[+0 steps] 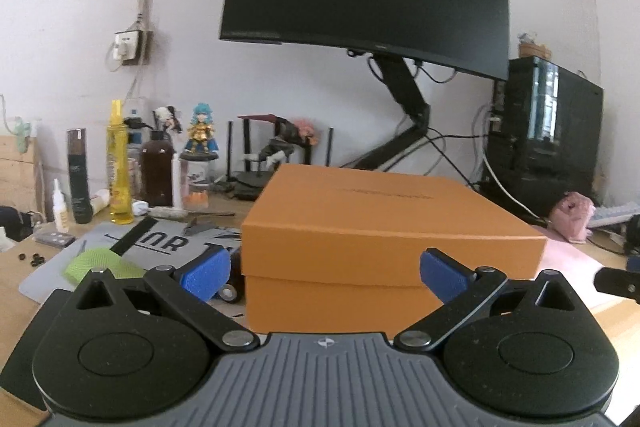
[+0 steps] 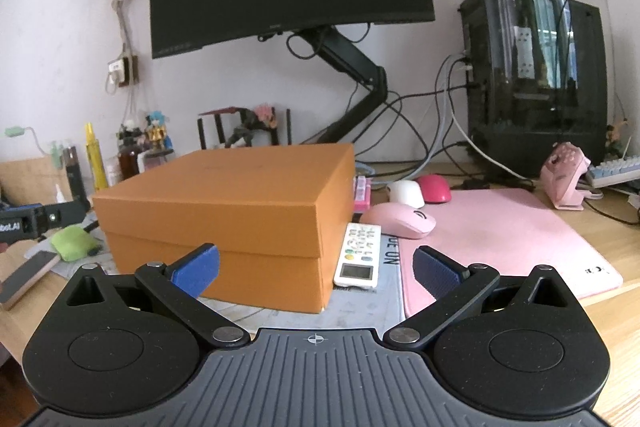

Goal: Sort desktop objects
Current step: 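Withdraw both tools from the closed box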

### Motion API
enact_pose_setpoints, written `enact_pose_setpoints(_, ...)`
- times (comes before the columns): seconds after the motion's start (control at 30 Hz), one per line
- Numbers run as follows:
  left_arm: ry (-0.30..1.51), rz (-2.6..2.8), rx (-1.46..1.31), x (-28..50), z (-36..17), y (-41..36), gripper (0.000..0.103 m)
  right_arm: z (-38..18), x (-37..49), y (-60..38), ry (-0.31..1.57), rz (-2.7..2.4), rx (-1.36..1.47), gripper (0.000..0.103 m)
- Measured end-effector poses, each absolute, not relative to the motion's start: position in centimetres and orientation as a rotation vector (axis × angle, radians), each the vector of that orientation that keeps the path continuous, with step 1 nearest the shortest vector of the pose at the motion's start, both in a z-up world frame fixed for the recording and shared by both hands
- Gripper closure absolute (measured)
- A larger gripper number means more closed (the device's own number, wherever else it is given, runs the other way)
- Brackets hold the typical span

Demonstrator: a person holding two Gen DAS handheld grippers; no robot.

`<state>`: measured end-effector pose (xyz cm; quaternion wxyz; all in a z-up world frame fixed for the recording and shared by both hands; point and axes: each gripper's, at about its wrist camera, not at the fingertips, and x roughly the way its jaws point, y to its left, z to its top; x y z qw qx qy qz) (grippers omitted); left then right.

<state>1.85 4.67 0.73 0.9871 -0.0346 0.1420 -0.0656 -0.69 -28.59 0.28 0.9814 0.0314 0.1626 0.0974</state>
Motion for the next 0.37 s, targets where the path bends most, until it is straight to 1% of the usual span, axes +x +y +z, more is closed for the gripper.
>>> enact_pose_setpoints(0.17, 0.223, -0.153, -0.062, 1.22, 0.72, 4.82, 0.0, 0.43, -0.71, -28.47, 0.324, 0.192, 0.056, 0.0)
enact_pose_setpoints(0.37, 0.243, -0.154, -0.027, 1.34, 0.65, 4.16, 0.0, 0.58, -0.72, -28.29, 0.323, 0.189, 0.051, 0.0)
